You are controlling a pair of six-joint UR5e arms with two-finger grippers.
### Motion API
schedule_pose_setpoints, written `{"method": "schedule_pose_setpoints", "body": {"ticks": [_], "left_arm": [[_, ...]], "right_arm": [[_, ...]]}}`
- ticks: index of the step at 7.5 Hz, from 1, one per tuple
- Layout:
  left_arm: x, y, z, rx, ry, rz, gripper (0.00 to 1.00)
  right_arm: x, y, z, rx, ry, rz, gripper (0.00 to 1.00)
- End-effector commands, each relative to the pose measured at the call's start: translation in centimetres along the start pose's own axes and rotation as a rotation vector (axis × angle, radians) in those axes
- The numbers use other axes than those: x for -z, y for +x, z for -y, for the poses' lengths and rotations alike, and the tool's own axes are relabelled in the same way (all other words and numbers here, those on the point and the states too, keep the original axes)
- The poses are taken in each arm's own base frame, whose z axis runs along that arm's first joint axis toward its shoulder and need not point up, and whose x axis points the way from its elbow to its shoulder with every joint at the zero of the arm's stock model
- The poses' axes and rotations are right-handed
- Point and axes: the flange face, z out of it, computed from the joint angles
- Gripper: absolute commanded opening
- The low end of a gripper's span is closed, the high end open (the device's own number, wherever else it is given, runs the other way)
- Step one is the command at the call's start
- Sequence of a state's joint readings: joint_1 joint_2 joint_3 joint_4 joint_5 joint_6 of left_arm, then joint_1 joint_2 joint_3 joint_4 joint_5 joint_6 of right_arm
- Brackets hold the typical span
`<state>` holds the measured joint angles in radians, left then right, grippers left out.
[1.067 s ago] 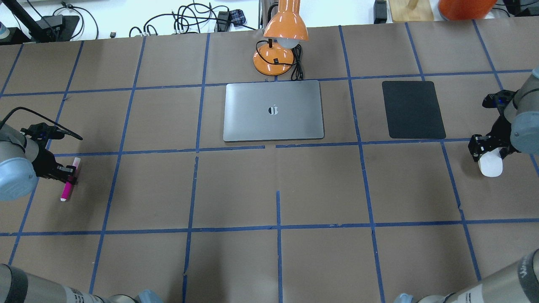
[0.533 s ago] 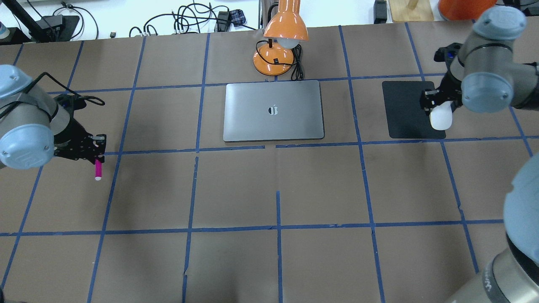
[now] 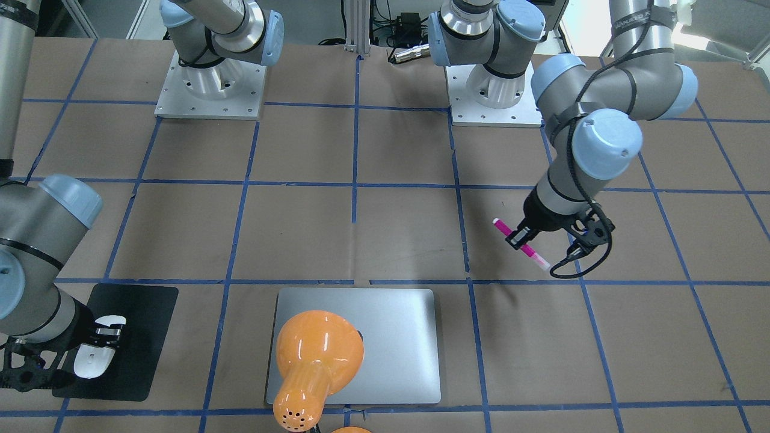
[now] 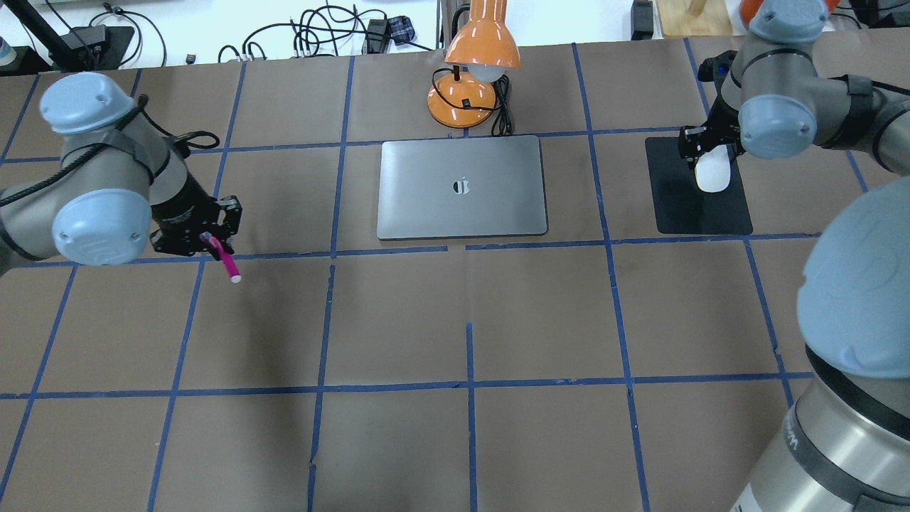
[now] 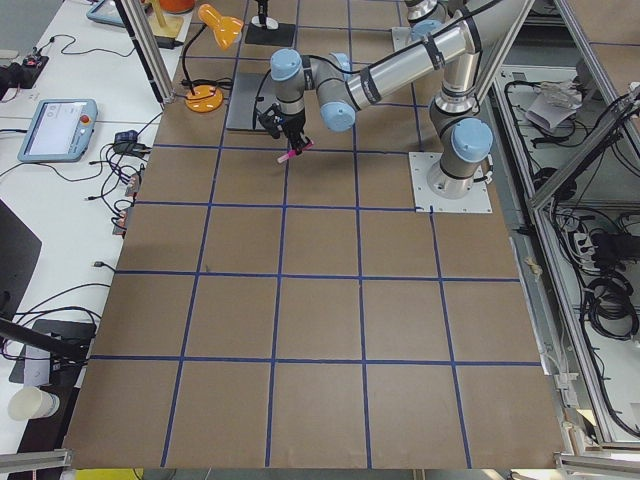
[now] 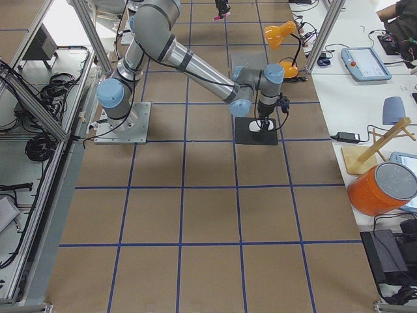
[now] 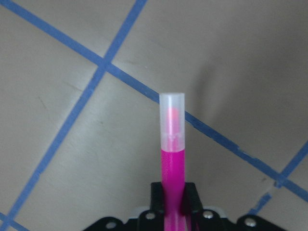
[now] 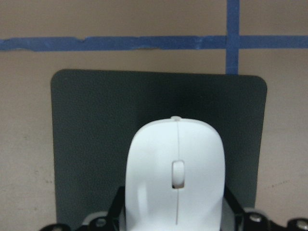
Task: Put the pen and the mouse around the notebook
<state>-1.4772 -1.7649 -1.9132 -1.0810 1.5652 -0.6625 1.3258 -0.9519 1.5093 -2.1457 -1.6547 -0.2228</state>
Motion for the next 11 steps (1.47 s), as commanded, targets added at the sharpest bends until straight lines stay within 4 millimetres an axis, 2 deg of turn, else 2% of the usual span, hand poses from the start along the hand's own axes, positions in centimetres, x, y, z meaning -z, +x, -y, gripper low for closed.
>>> {"method": "schedule_pose_setpoints", "body": {"ticks": [1,2,3,4,5,7,8,9,10,11], "left_arm": [[0.1,6.0,-6.5,0.312,-0.019,-0.03,0.0],[-0.8,8.4,-10.5,0.423,-0.036,-0.021,0.0],[-2.5,10.5,-13.5,0.548,-0.048,-0.013,0.0],[-3.7,12.3,-15.1,0.628,-0.05,-0.014,0.0],[-6.5,13.6,-16.1,0.687,-0.078,0.014,0.0],[-7.6,16.4,-19.6,0.736,-0.075,-0.009,0.0],[-8.3,17.0,-21.2,0.734,-0.073,0.003,0.0],[-8.8,17.1,-22.5,0.712,-0.073,0.016,0.0],[-9.4,16.6,-22.8,0.695,-0.066,0.039,0.55],[-8.9,16.7,-22.6,0.697,-0.061,0.025,1.0]], "right_arm": [[-1.4,-0.2,0.1,-0.024,-0.031,0.005,1.0],[-1.2,-0.1,0.0,-0.026,-0.033,0.003,1.0],[-0.2,-0.5,0.0,-0.017,-0.048,0.002,1.0],[3.2,-1.7,-0.4,0.002,-0.036,-0.004,1.0],[7.3,-3.9,-1.7,0.036,-0.033,-0.003,1.0],[15.0,-11.0,-6.6,0.109,-0.095,0.011,1.0],[19.4,-12.5,-10.1,0.093,-0.104,0.009,1.0],[22.9,-13.2,-12.0,0.089,-0.066,0.05,1.0],[25.0,-13.6,-14.3,0.074,-0.095,0.085,1.0],[26.5,-14.5,-16.0,0.064,-0.12,0.085,1.0]]}}
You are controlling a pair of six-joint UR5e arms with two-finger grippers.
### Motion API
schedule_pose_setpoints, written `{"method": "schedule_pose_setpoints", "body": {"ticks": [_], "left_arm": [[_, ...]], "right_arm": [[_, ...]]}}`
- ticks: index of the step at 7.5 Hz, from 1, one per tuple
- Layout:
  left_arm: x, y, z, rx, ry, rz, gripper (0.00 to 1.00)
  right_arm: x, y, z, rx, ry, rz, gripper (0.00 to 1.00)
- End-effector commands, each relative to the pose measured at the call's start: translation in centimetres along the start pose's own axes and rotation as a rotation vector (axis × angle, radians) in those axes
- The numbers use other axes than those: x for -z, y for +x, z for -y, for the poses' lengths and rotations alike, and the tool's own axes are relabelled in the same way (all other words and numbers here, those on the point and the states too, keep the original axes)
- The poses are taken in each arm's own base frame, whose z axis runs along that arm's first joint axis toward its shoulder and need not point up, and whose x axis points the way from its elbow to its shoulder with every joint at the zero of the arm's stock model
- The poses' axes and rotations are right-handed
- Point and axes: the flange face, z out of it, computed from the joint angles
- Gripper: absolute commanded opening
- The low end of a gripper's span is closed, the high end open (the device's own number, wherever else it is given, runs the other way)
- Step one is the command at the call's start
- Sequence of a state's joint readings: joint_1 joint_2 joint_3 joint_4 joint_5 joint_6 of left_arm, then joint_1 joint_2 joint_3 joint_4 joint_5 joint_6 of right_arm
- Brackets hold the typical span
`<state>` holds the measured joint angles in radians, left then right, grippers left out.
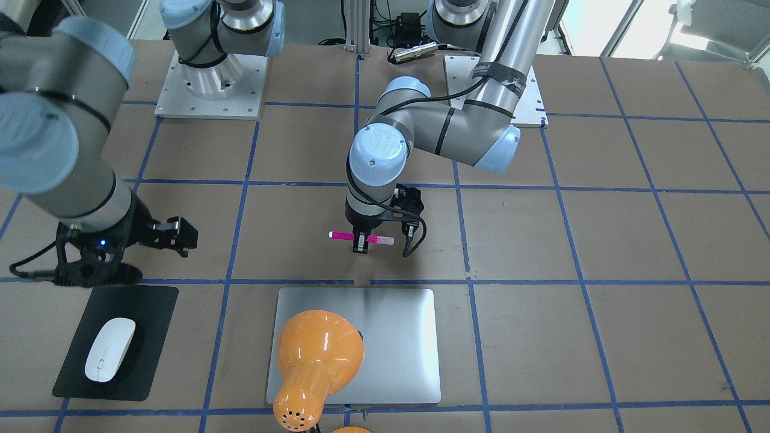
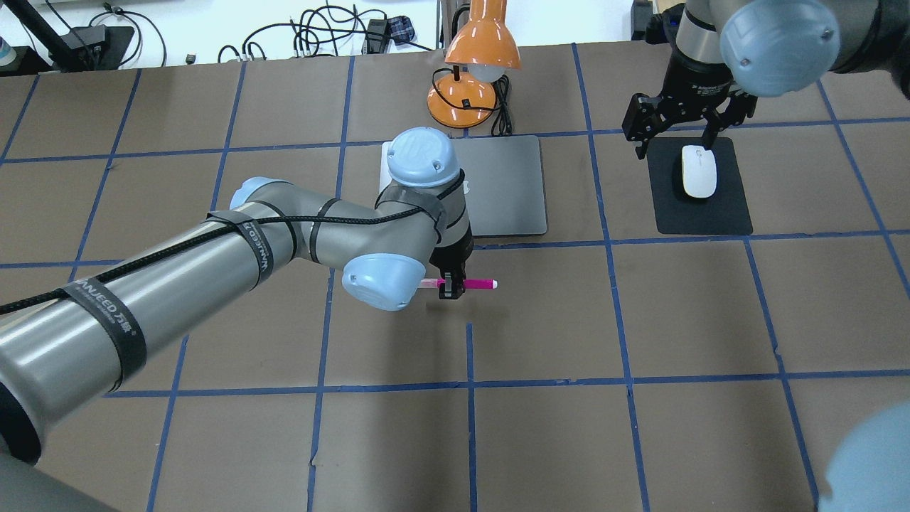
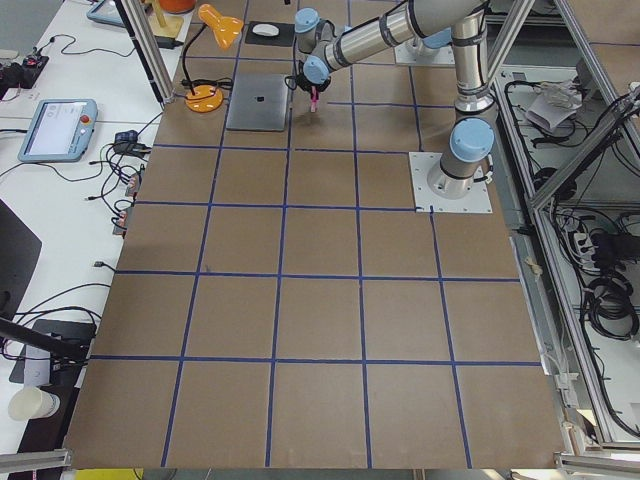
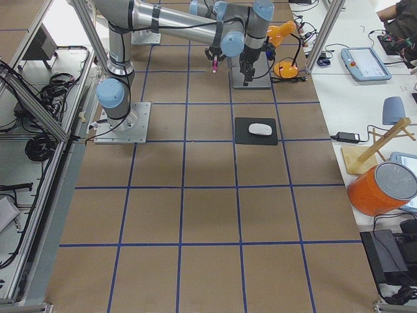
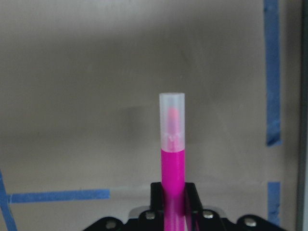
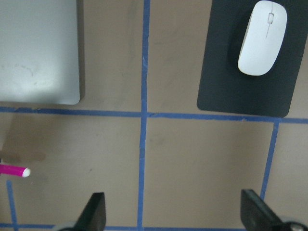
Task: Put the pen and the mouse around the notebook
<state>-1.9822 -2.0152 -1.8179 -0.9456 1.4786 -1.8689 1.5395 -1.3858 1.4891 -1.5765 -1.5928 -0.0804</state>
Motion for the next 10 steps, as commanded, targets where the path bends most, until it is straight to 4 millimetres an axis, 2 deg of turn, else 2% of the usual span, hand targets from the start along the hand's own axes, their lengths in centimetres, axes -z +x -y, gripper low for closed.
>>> {"method": "schedule_pose_setpoints", "body": {"ticks": [1,2,3,4,5,6,7,8,9,10], "left_arm": [[1.6,0.2,0.0,-0.015,0.0,-0.027,1.0],[3.8,0.7,1.3,-0.143,-0.003,-0.054,1.0],[8.4,0.2,2.8,-0.383,0.002,-0.061,1.0],[13.2,-0.5,4.9,-0.671,0.009,-0.026,1.0],[18.3,-0.8,8.6,-0.797,-0.008,0.015,1.0],[23.4,-1.1,13.2,-0.883,-0.028,0.023,1.0],[27.7,-2.2,17.0,-1.048,-0.028,0.01,1.0],[29.9,-3.4,19.6,-1.203,-0.006,-0.025,0.99],[31.3,-3.6,21.1,-1.382,0.049,-0.062,0.95],[31.7,-3.3,22.0,-1.398,0.08,-0.085,0.98]], "right_arm": [[3.2,-2.1,-3.0,0.001,-0.002,0.017,1.0],[3.6,-2.3,-3.2,0.004,0.006,0.02,1.0],[3.0,-2.5,-2.8,0.007,-0.005,0.022,1.0],[3.4,-2.6,-2.9,0.006,0.009,0.019,1.0],[3.2,-3.1,-2.8,0.015,0.007,0.018,1.0],[3.4,-4.3,-3.0,0.038,0.019,0.016,1.0],[3.4,-6.4,-3.4,0.076,0.026,0.009,1.0],[3.2,-7.1,-3.4,0.091,0.026,0.003,1.0],[3.0,-6.3,-2.9,0.075,0.021,0.009,1.0],[2.7,-5.3,-2.6,0.056,0.015,0.01,1.0]]}}
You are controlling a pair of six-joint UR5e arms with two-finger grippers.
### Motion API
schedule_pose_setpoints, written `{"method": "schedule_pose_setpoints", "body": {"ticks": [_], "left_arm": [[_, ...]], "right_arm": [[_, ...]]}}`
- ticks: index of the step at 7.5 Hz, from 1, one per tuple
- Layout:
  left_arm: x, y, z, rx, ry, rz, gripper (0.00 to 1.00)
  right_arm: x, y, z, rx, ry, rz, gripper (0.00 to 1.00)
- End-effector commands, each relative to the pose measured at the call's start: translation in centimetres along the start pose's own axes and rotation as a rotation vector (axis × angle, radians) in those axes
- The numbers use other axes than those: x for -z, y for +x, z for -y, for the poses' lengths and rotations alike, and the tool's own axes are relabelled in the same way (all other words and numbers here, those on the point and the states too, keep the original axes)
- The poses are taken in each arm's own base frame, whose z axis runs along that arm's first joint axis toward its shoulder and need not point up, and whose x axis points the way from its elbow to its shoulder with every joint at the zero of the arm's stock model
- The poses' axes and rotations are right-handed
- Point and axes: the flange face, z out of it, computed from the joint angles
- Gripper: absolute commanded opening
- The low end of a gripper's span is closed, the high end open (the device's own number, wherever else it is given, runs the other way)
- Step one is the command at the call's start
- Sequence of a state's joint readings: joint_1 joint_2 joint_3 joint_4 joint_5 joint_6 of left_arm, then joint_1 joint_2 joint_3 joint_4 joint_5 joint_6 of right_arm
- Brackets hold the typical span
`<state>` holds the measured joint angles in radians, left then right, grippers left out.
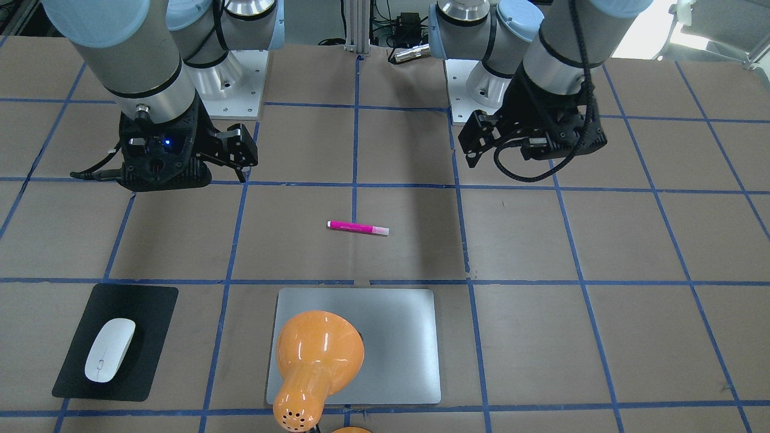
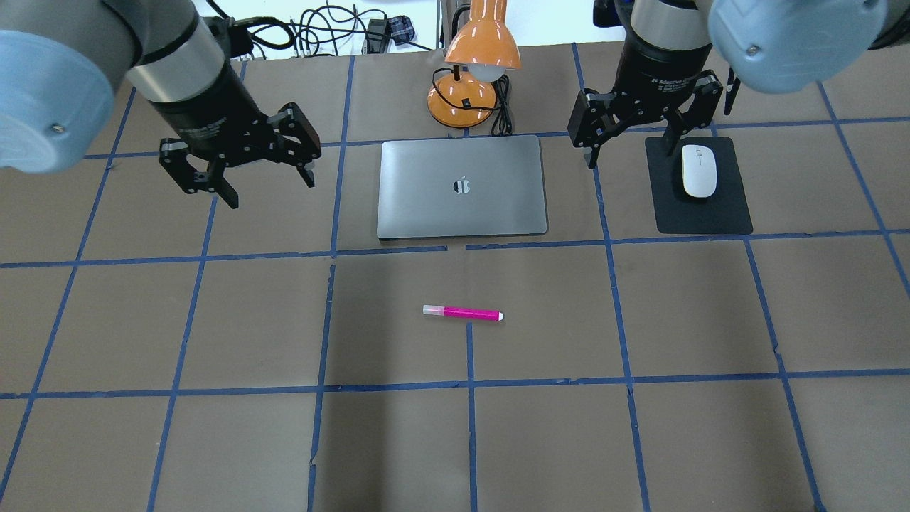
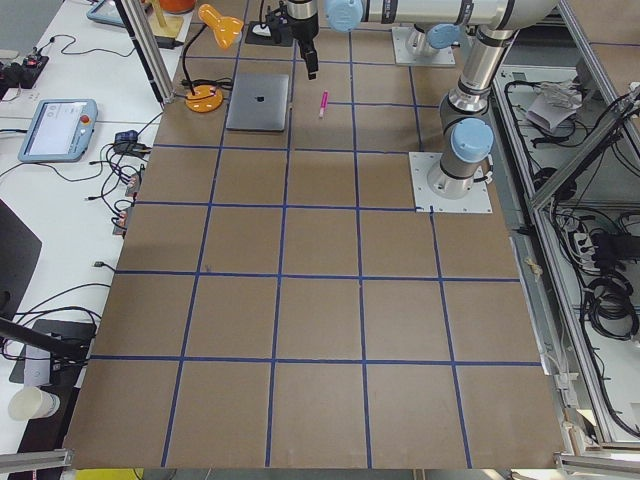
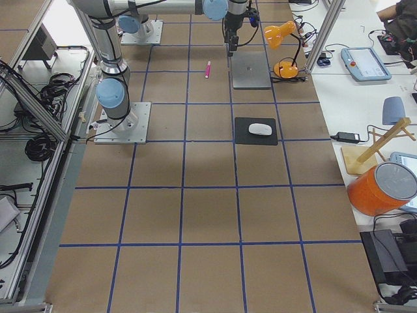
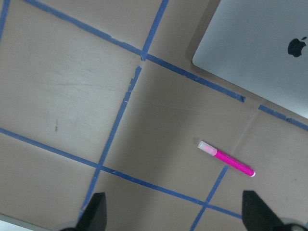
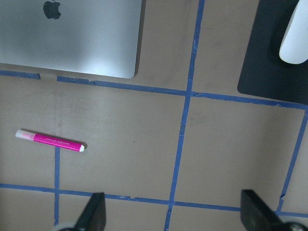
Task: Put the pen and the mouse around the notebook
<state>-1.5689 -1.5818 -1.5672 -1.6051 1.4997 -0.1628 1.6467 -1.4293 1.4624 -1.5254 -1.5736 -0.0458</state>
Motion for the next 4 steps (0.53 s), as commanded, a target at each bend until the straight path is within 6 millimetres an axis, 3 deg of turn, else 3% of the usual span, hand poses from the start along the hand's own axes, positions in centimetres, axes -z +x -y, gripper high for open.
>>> {"method": "schedule_pose_setpoints", "body": {"ticks": [1,2,4], "left_arm": [[1.51,-1.92,0.54,-0.104,0.057,0.001,1.0],[1.57,-2.2,0.75,-0.103,0.06,0.001,1.0],[1.76,-2.17,1.04,-0.104,0.083,0.001,1.0]], "right_arm": [[-0.65,2.24,0.36,-0.04,-0.029,0.003,1.0],[0.33,2.45,0.31,-0.046,0.002,0.015,1.0],[0.34,2.41,0.04,-0.049,0.001,0.017,1.0]]}}
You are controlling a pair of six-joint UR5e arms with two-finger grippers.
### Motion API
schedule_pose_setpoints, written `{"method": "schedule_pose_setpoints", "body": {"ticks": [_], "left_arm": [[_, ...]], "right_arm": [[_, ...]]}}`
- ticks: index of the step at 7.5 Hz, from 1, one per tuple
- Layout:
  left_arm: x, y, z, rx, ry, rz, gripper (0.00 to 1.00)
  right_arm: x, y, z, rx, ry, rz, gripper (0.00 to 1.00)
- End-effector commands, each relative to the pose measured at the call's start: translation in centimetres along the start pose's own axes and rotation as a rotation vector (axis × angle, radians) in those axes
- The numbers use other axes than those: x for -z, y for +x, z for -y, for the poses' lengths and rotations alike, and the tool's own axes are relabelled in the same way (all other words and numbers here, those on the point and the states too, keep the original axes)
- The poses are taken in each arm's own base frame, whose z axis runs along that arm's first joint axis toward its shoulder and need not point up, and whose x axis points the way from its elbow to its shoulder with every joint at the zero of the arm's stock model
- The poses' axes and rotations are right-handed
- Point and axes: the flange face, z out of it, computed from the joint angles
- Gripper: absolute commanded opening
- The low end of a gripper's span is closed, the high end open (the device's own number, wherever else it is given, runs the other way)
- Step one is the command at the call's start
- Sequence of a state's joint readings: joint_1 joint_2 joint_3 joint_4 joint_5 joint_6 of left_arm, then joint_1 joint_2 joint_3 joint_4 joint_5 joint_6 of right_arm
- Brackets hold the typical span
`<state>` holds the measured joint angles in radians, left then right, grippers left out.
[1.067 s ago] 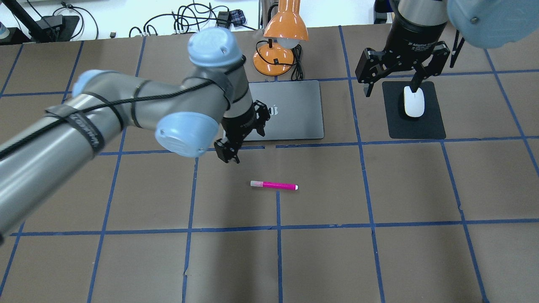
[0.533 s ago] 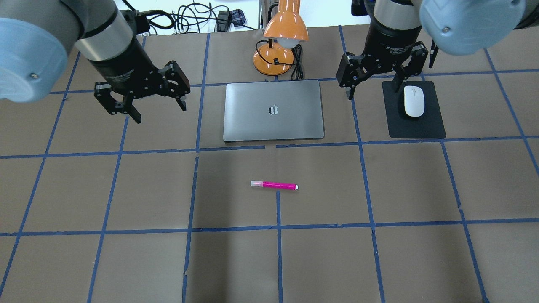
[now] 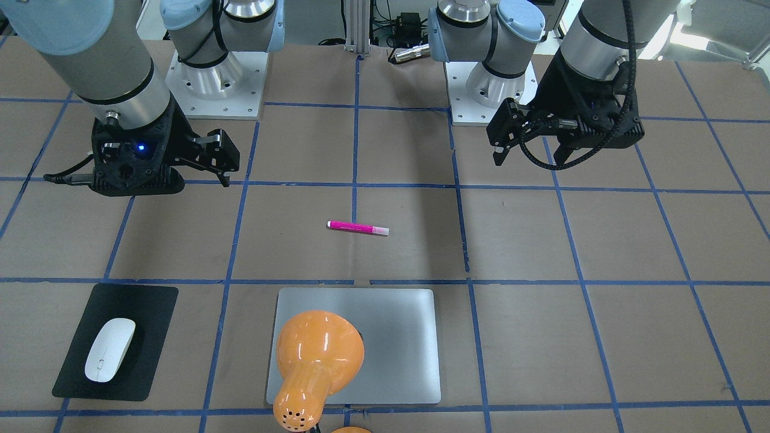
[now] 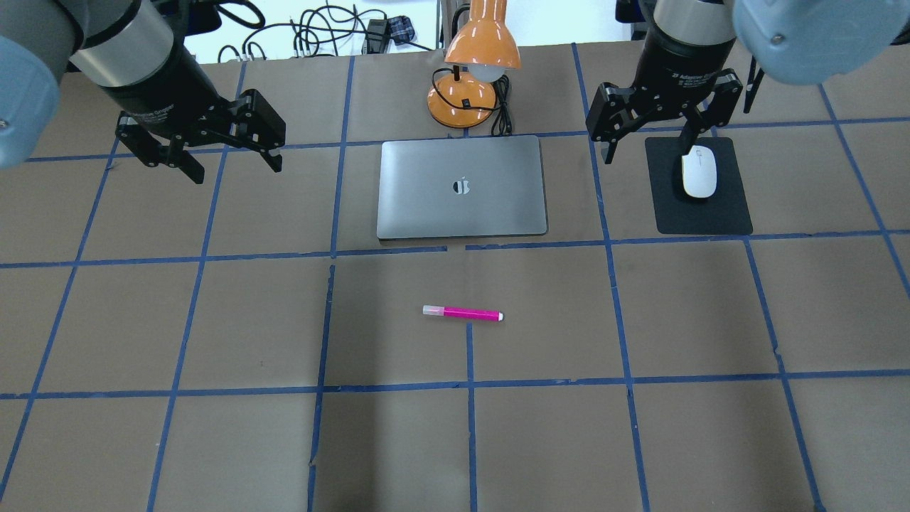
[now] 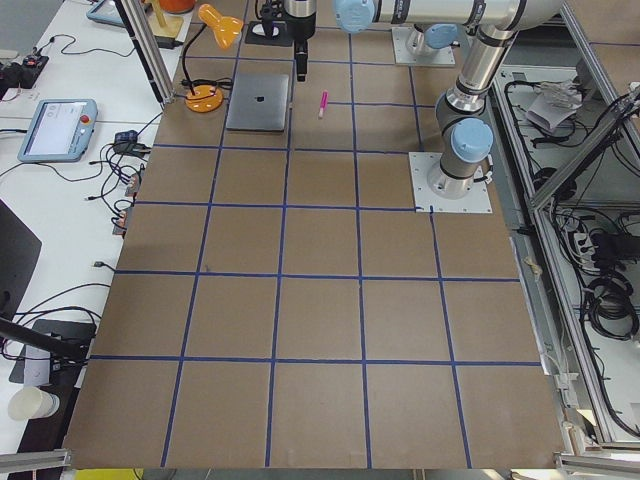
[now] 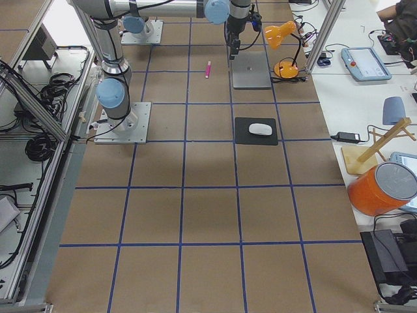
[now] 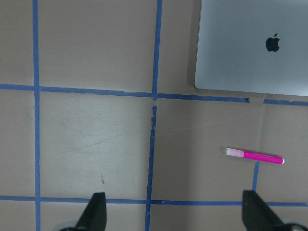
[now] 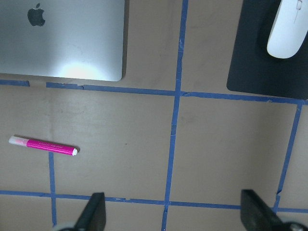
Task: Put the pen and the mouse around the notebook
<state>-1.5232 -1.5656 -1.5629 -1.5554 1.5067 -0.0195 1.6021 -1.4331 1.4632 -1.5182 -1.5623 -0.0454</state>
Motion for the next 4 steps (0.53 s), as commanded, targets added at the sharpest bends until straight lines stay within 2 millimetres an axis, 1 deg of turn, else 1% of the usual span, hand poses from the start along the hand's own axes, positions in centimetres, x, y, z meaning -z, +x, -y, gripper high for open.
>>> {"method": "schedule_pose_setpoints", "body": {"ticks": [1,4], "left_arm": [[0.07,-0.08,0.15,-0.002,0.01,0.001,1.0],[0.22,-0.08,0.11,-0.002,0.013,0.003,1.0]], "right_arm": [[0.43,0.11,-0.17,-0.041,0.008,-0.001,1.0],[0.29,0.09,-0.11,-0.066,0.006,0.002,1.0]]}}
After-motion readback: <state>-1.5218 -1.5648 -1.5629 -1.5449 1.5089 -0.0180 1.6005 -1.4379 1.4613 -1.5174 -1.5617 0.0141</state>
